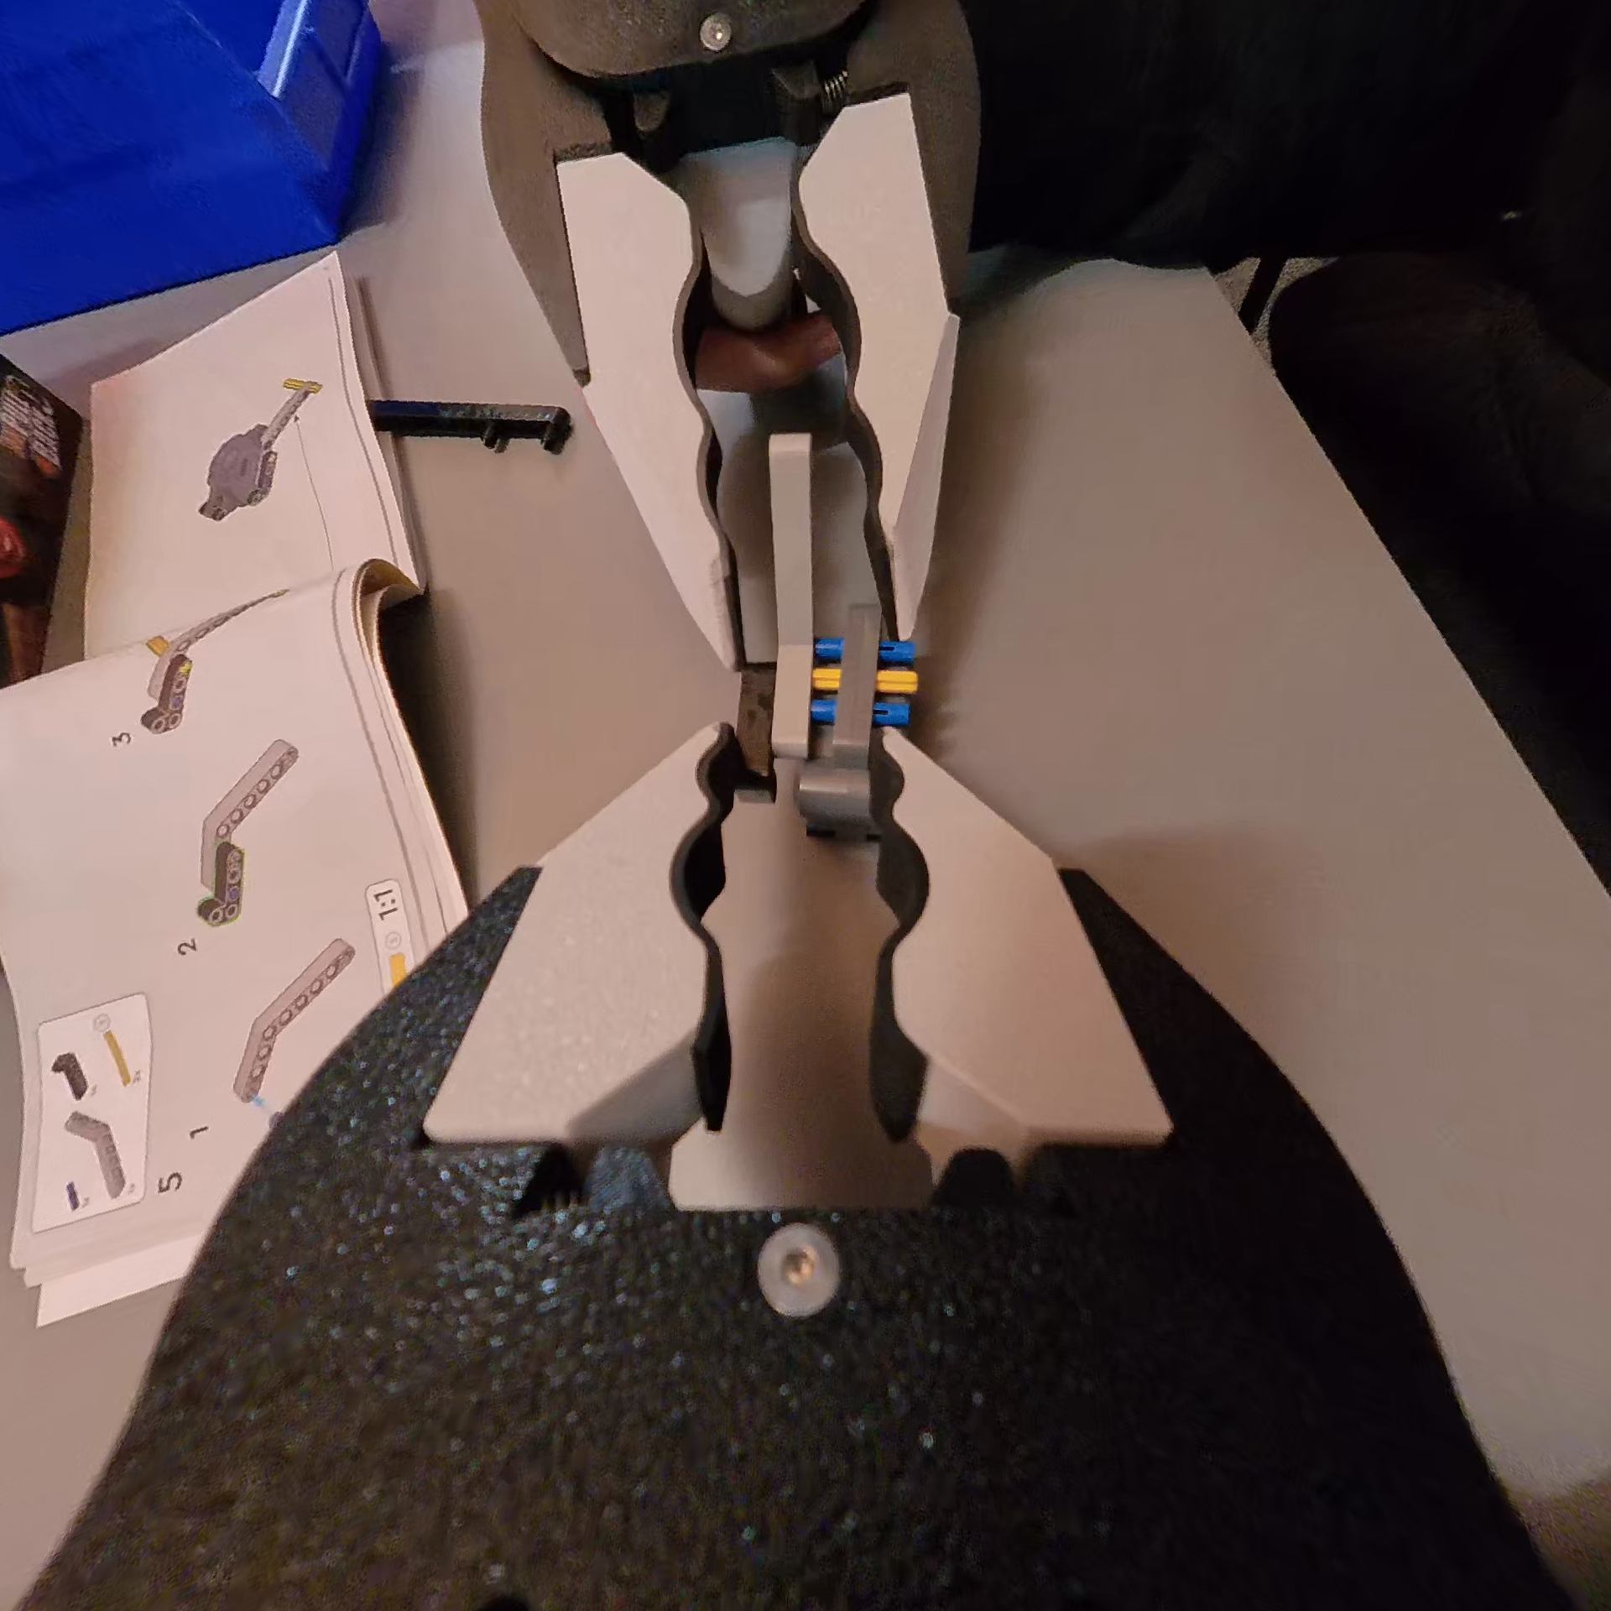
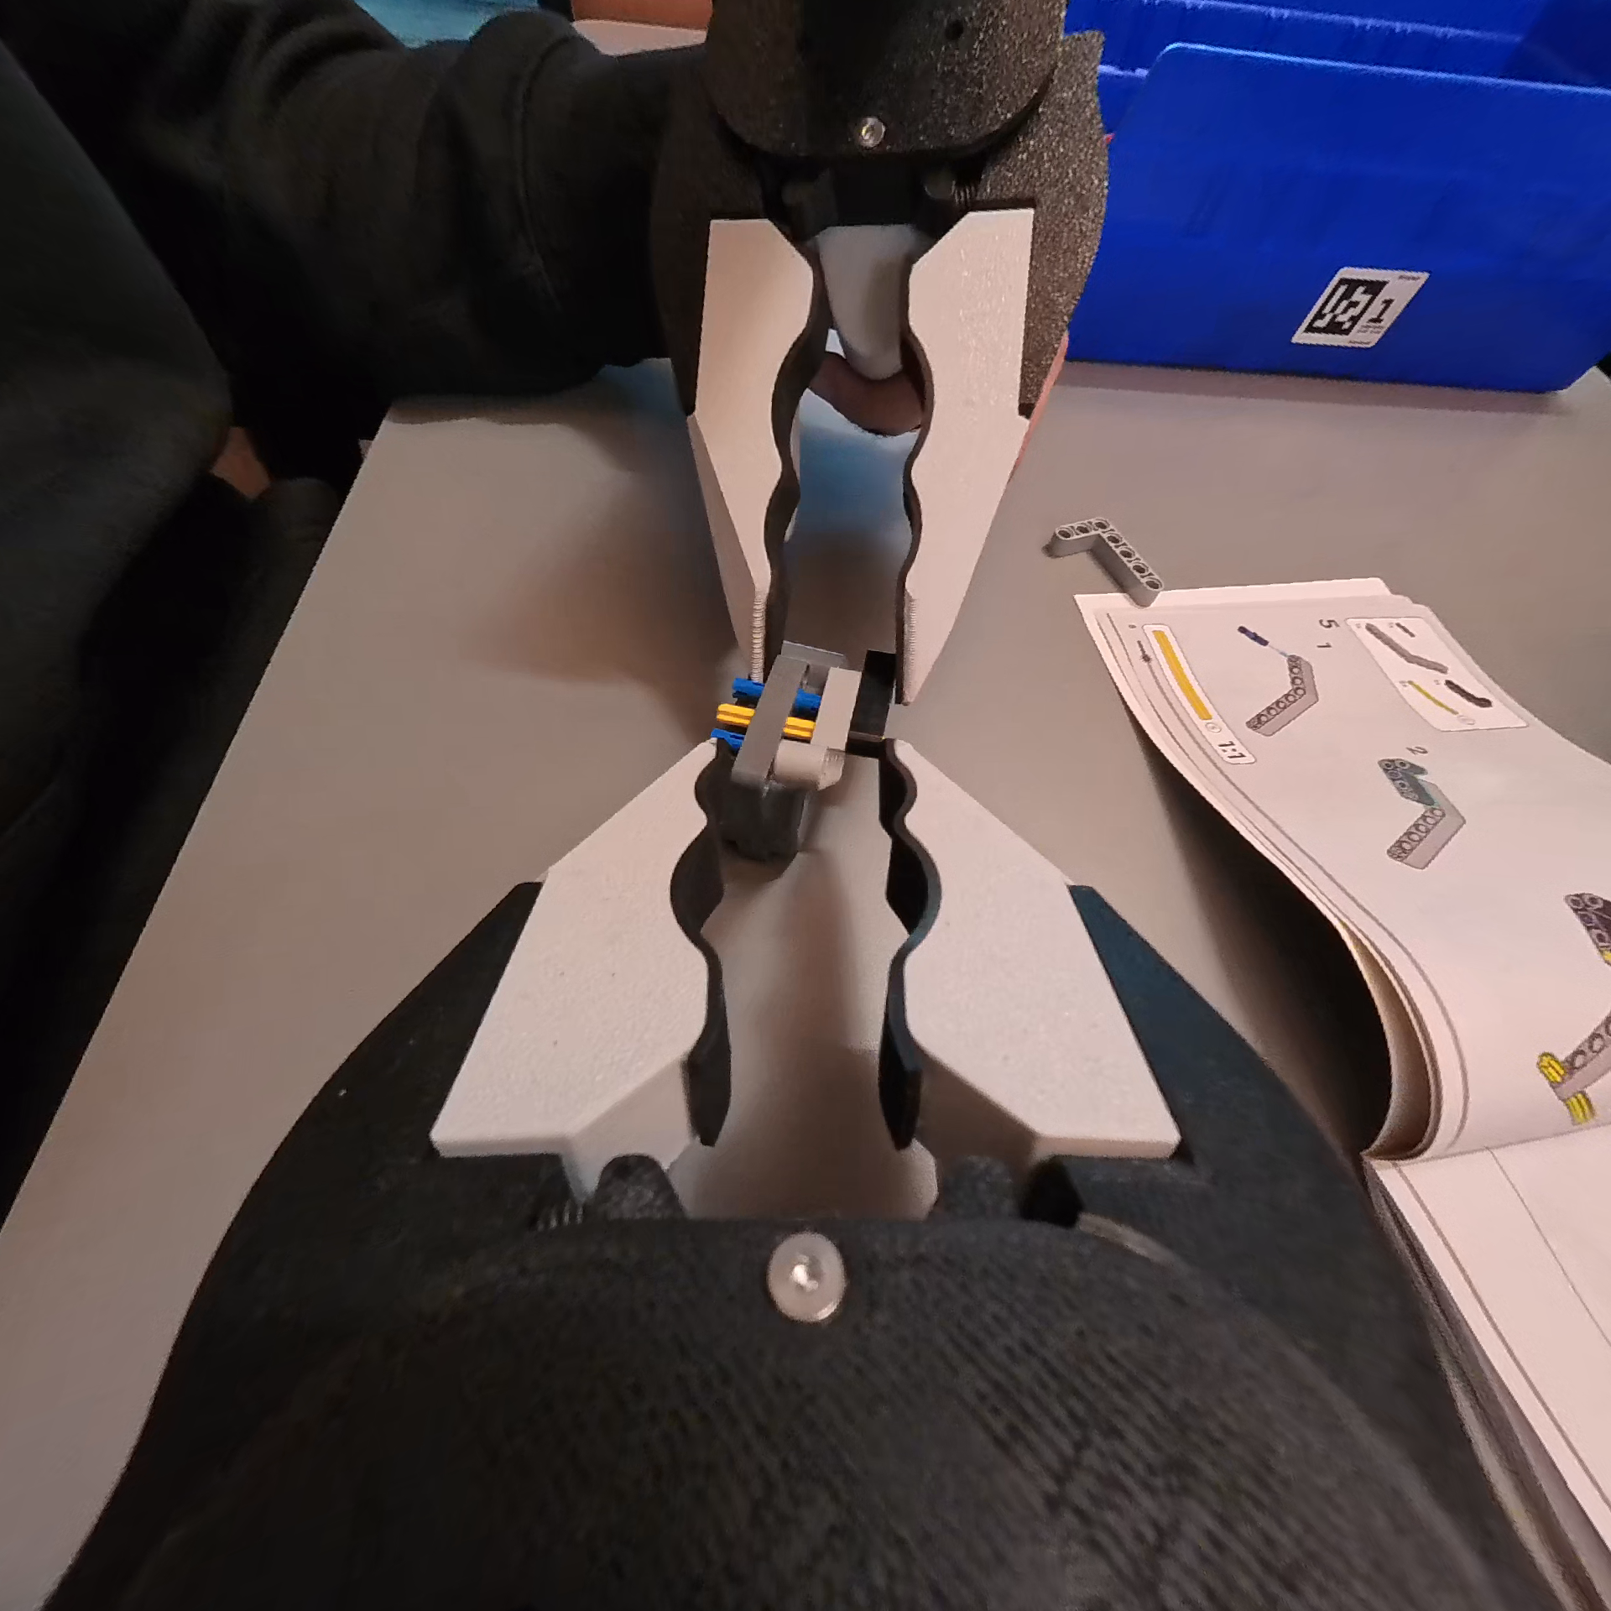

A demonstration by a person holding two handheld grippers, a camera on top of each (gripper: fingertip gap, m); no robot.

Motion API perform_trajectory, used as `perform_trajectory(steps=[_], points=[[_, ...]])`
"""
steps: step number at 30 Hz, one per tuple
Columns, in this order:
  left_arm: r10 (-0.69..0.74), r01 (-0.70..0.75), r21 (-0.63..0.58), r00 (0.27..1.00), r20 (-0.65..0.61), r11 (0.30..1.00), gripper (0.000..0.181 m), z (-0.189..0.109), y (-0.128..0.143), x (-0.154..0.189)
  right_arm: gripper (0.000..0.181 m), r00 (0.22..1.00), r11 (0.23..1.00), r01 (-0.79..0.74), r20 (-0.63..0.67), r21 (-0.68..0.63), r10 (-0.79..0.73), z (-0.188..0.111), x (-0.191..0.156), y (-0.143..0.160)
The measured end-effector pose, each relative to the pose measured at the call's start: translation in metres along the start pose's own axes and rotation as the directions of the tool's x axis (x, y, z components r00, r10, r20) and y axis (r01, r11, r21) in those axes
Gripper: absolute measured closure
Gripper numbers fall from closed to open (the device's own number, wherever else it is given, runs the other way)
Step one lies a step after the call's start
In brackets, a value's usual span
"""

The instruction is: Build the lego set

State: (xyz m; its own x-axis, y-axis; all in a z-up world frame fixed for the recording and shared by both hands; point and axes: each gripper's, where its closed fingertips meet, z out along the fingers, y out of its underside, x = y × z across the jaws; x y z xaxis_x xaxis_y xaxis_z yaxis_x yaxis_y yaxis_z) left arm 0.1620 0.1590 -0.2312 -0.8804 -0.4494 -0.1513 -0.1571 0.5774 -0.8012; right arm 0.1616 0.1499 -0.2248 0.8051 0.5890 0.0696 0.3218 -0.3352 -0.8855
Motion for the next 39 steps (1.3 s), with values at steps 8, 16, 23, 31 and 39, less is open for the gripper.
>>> perform_trajectory(steps=[8,16,23,31,39], points=[[0.021,-0.021,0.005,1.0,-0.008,1.0,0.151,0.0,-0.0014,0.0047,0.15,1.0,1.0,0.006,0.025,0.001,-0.007,0.0001,-0.0036,-0.0001],[0.016,-0.016,0.005,1.0,-0.002,1.0,0.153,-0.0006,-0.0006,0.0036,0.158,0.995,0.998,0.063,-0.078,0.0,-0.063,-0.0014,-0.0047,-0.0004],[0.013,-0.013,-0.002,1.0,-0.006,1.0,0.153,0.0008,-0.0017,0.005,0.16,0.993,0.999,-0.052,-0.103,-0.009,0.051,-0.0032,-0.0063,0.0018],[0.001,-0.001,-0.019,1.0,0.002,1.0,0.154,0.0006,-0.0015,0.0039,0.16,0.994,0.997,-0.071,-0.09,-0.011,0.07,-0.0028,-0.0066,0.0022],[0.006,-0.006,-0.025,1.0,-0.003,1.0,0.154,0.0005,-0.0015,0.0056,0.16,0.994,0.999,-0.045,-0.097,-0.009,0.044,-0.003,-0.007,0.0017]])
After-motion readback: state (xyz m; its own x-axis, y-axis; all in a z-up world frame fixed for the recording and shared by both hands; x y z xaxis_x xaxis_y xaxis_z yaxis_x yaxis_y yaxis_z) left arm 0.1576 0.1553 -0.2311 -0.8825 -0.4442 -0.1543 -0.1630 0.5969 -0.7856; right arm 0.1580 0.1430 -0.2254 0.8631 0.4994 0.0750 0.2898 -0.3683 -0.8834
